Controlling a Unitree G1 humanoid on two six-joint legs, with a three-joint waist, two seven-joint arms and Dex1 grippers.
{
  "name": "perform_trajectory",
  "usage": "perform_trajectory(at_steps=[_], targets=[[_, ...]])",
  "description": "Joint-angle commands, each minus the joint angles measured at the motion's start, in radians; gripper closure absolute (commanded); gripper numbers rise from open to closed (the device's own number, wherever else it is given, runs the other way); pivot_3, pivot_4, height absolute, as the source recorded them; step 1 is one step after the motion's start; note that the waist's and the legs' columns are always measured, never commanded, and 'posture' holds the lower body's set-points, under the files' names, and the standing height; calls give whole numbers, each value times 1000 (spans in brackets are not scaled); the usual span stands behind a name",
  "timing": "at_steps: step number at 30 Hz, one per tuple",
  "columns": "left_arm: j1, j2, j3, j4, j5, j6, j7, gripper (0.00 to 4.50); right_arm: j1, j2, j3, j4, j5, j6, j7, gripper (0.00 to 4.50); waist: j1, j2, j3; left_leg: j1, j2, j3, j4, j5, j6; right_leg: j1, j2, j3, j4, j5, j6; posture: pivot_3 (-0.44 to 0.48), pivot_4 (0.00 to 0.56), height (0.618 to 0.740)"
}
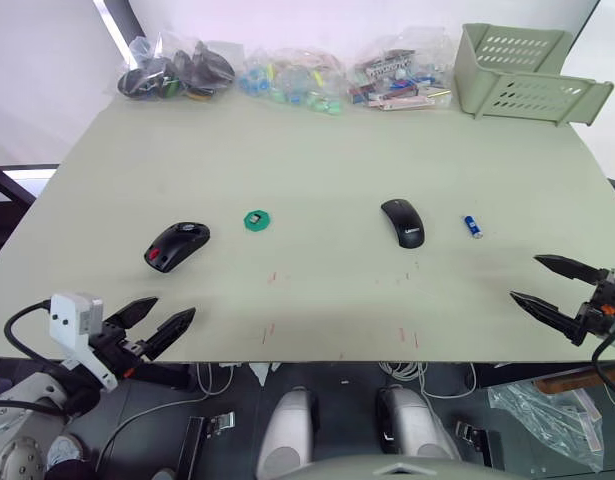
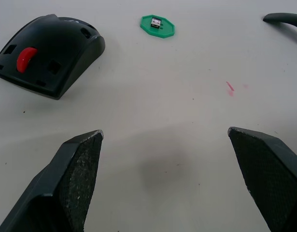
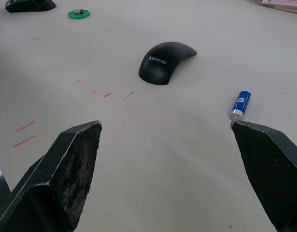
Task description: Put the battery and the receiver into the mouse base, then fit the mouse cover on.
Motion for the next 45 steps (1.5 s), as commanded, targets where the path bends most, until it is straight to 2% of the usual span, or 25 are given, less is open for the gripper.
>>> perform_trajectory(at_steps=[1, 5, 12, 16, 23, 28, 32, 36, 45], targets=[[-18, 18, 42, -12, -18, -9, -1, 92, -27, -1, -4, -11, 15, -17, 0, 0, 0, 0, 0, 0, 0, 0, 0, 0, 0, 0, 0, 0, 0, 0, 0, 0, 150, 740], [-66, 37, 42, 24, -16, -18, -15, 92, -85, 14, 25, -24, 26, -10, -16, 0, 0, 0, 0, 0, 0, 0, 0, 0, 0, 0, 0, 0, 0, 0, 0, 0, 150, 740], [-107, 113, 85, 106, -13, -14, -76, 92, -205, 27, 122, -149, 97, 63, -43, 0, -2, 0, 0, 0, 0, 0, 0, 0, 0, 0, 0, 0, 0, 0, 0, 0, 150, 740], [-145, 220, 119, 255, 20, -40, -164, 92, -275, 30, 178, -223, 151, 103, -40, 0, -2, 0, 0, 0, 1, -1, 0, 0, 0, -1, 1, -1, 1, 0, 0, 0, 150, 740], [-279, 371, 90, 495, 62, -117, -337, 92, -341, 29, 238, -288, 192, 156, -59, 0, 2, -1, 0, -1, 0, 0, 0, 0, 0, 0, -2, -2, 0, 0, 0, 0, 150, 740], [-452, 465, -36, 763, 165, -239, -469, 92, -360, 27, 267, -350, 218, 188, -72, 0, 1, 0, 0, -1, 0, 0, -1, 0, 0, -1, -1, -3, 1, 1, -2, 0, 150, 740], [-695, 490, -194, 980, 272, -330, -542, 92, -343, 18, 255, -407, 252, 212, -91, 0, 8, -2, 0, -2, 1, -2, 0, 0, 0, -1, 0, -5, 1, 3, -3, 0, 150, 740], [-909, 466, -338, 1185, 397, -424, -569, 92, -310, 11, 231, -475, 256, 193, -100, 0, 11, -4, -2, -2, 0, -2, 0, 0, 0, -1, 0, -5, 1, 4, -1, 0, 150, 740], [-1121, 379, -484, 1398, 541, -545, -591, 92, -240, -8, 204, -549, 303, 231, -161, 0, 2, -5, -2, -3, 0, -2, 0, 0, 0, -1, 0, -5, 2, 5, 0, 0, 150, 740]])
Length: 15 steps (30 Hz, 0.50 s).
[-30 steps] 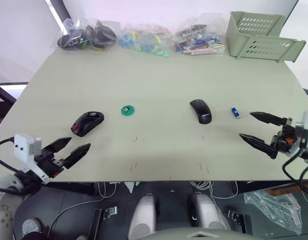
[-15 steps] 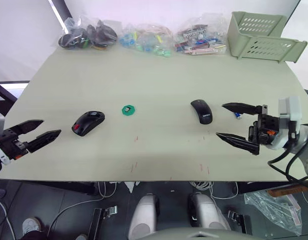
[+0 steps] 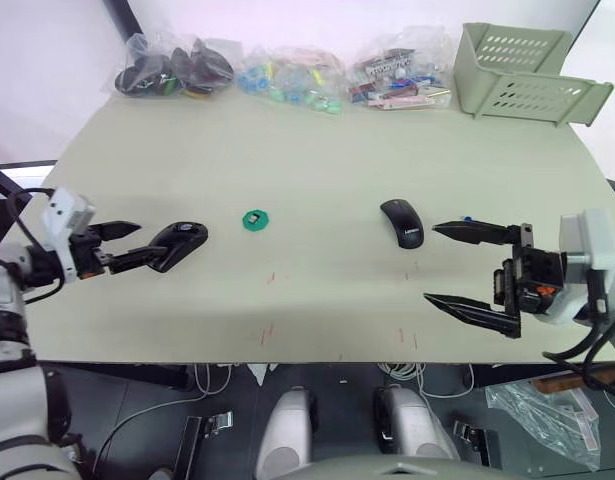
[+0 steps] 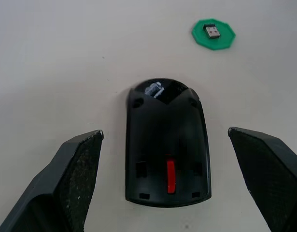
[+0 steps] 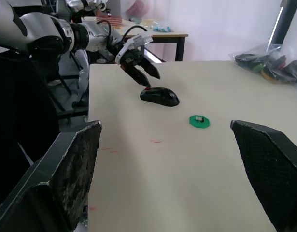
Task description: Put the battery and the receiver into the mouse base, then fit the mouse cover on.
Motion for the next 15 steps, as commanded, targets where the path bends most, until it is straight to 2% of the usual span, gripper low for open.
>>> perform_trajectory(at_steps=[1, 5, 15], targets=[[-61, -13, -24, 48, 40, -44, 8, 92, 15, -8, -34, -57, 26, -3, -28, 0, 0, 0, 0, 0, 0, 0, 0, 0, 0, 0, 0, 0, 0, 0, 0, 0, 150, 740], [-115, -47, -64, 96, 104, -57, 88, 92, 31, -5, -42, -66, 23, -9, -47, 0, 0, -1, 0, 0, 0, 0, 1, 0, 0, 1, 0, 0, 0, 0, 1, 0, 150, 740], [-174, -84, -96, 152, 169, -67, 137, 92, 55, -5, -52, -82, 24, -18, -64, 0, -1, -1, 0, 0, 0, 0, 2, 0, 0, 1, 0, 0, 0, 0, 0, 0, 150, 740]])
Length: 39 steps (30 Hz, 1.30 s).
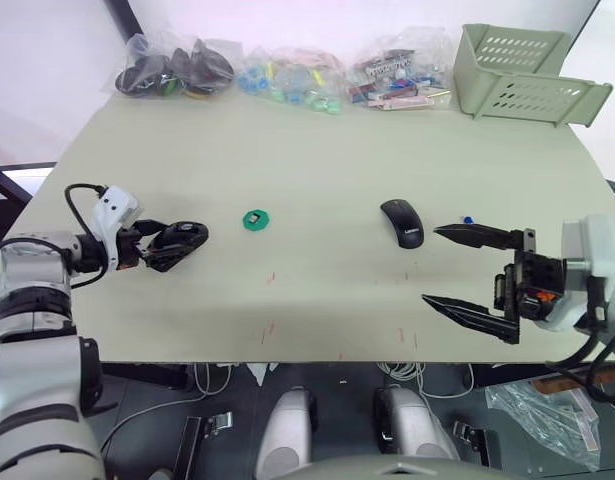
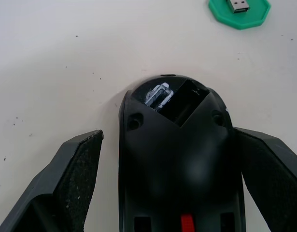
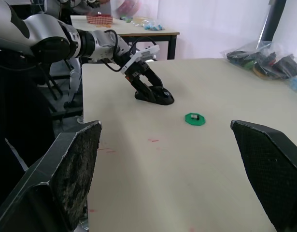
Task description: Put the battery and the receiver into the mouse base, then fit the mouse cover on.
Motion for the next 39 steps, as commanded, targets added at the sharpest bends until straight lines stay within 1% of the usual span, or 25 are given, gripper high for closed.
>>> perform_trajectory(at_steps=[1, 8, 10, 11, 12, 13, 17, 21, 23, 25, 28, 29, 30, 32, 35, 37, 39], targets=[[-29, 8, 3, 8, 10, -6, 16, 92, 11, -5, -39, -38, 17, -22, -6, 0, 0, 0, 0, 0, 0, 0, 0, 0, 0, 0, 0, 0, 0, 0, 0, 0, 150, 740], [-35, 5, 5, 20, 22, -7, 25, 92, 20, -3, -38, -32, 11, -33, -6, 0, 0, 0, 0, 0, 0, 0, 0, 0, 0, 0, 0, 0, 0, 0, 0, 0, 150, 740], [-34, 3, 3, 21, 23, 1, 19, 603, 17, -4, -37, -25, 10, -36, -5, 0, 0, 0, 0, 0, 0, 0, 0, 0, 0, 0, 0, 0, 0, 0, 0, 0, 150, 740], [-32, 2, 5, 19, 20, 5, 14, 910, 18, -5, -37, -23, 10, -38, -4, 0, 0, 0, 0, 0, 0, 0, 0, 0, 0, 0, 0, 0, 0, 0, 0, 0, 150, 740], [-31, 1, 7, 17, 19, 6, 13, 1331, 18, -5, -37, -21, 10, -40, -3, 0, 0, 0, 0, 0, 0, 0, 0, 0, 0, 0, 0, 0, 0, 0, 0, 0, 150, 740], [-30, 0, 8, 16, 19, 7, 14, 1576, 19, -6, -37, -20, 9, -40, -2, 0, 0, 0, 0, 0, 0, 0, 0, 0, 0, 0, 0, 0, 0, 0, 0, 0, 150, 740], [-24, 2, 11, 12, 18, 2, 8, 1573, 20, -4, -33, -21, 8, -40, -2, 0, 0, 0, 0, 0, 0, 0, 1, 0, 0, 0, 0, 0, 1, 0, 0, 0, 150, 740], [-27, 9, 51, -34, -36, 16, -56, 1573, 22, -2, -41, -13, 12, -41, -3, 0, 0, 0, 0, 0, 0, 0, 1, 0, 0, 0, 0, 0, 1, 0, 0, 0, 150, 740], [8, 19, 54, -144, -77, 46, -148, 1573, 36, -1, -46, -12, 9, -45, 2, 0, 0, 0, 0, 0, 0, 0, 1, 0, 0, 0, 0, 0, 0, 0, 0, 0, 150, 740], [63, 23, 58, -301, -130, 115, -222, 1573, 44, 0, -50, -8, 6, -50, 5, 0, 0, 0, 0, -1, 0, 0, 1, 0, 0, 0, 0, 0, 0, 0, 0, 0, 150, 740], [184, 23, 37, -597, -186, 219, -268, 1573, 48, -4, -58, 8, 5, -55, 16, 0, -1, 0, 0, -1, 0, 0, 1, 0, 0, 0, -1, 0, 1, 0, 0, 0, 150, 740], [208, 22, 34, -661, -196, 249, -267, 1573, 47, -6, -58, 11, 4, -56, 18, 0, -1, 0, 0, -1, 0, 0, 1, 0, 0, 0, -1, 0, 0, 0, 0, 0, 150, 740], [238, 12, 19, -769, -215, 292, -264, 1573, 52, -10, -61, 18, 0, -57, 27, 0, -1, 0, 0, 0, 0, 0, 1, 0, 0, 1, -1, 1, 1, 0, 0, 0, 150, 740], [276, -6, -1, -929, -248, 359, -247, 1573, 58, -18, -62, 28, -10, -61, 39, 0, 1, 0, 0, 0, 0, 0, 2, 0, 0, 1, -1, 0, 1, 0, 0, 0, 150, 740], [300, -37, -61, -1145, -273, 476, -197, 1573, 92, -28, -77, 42, -37, -73, 60, 0, 6, 0, 0, 0, 0, -1, 3, 0, 0, 2, -1, 0, 0, 0, 0, 0, 150, 740], [294, -57, -129, -1278, -244, 557, -132, 1573, 146, -31, -116, 53, -43, -78, 78, 0, 6, 0, 0, 0, 0, -2, 4, 0, 0, 3, 0, 0, 0, -1, 0, 0, 150, 740], [275, -64, -189, -1346, -214, 628, -88, 1573, 187, -36, -147, 58, -45, -83, 92, 0, 5, 0, 0, 0, -1, -3, 4, 0, 0, 4, 0, 0, 0, -1, 1, 0, 150, 740]])
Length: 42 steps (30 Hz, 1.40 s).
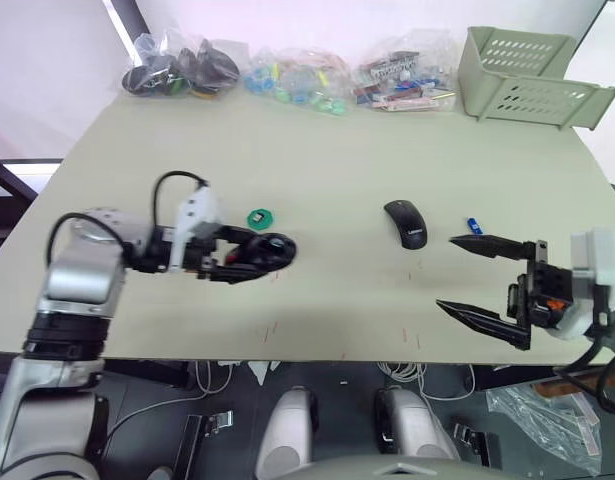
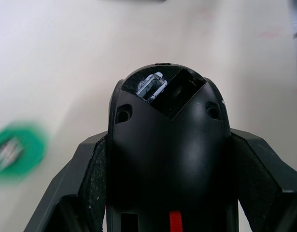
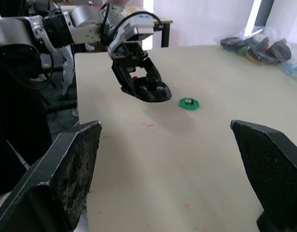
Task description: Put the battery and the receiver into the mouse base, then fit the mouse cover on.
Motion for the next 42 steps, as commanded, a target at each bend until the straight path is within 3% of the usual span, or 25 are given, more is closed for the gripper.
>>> perform_trajectory(at_steps=[1, 9, 24, 32, 42], targets=[[-29, 2, -75, -139, 23, 112, 69, 1573, 44, -16, -77, -3, -1, -24, 26, 0, -3, 0, 0, 1, 0, 0, 0, 0, 0, 1, 0, 0, 0, -1, 1, 0, 150, 740], [-123, -92, -243, -165, 106, 182, 201, 1573, 141, -34, -190, -16, 21, -15, 67, 0, -5, 0, 0, 1, 1, -2, 1, 0, 0, 1, 3, 0, 0, -2, 3, 0, 150, 740], [-209, -285, -410, -68, 216, 139, 300, 1573, 222, -43, -236, -22, 4, -16, 93, 0, -2, 1, 0, 0, 1, -3, 4, 0, 0, 2, 3, -1, 0, -2, 3, 0, 150, 740], [-231, -301, -501, 32, 305, 72, 288, 1573, 235, -35, -228, -30, -10, -22, 87, 0, -4, 1, 0, 1, 1, -4, 4, -1, 1, 3, 3, -1, 0, -2, 2, 0, 150, 740], [-216, -321, -509, 61, 317, 63, 279, 1573, 251, -14, -233, -40, -15, -8, 21, 0, -1, 3, -1, 2, 1, -4, 4, -1, 1, 6, 2, -2, -1, -3, 1, 0, 150, 740]])
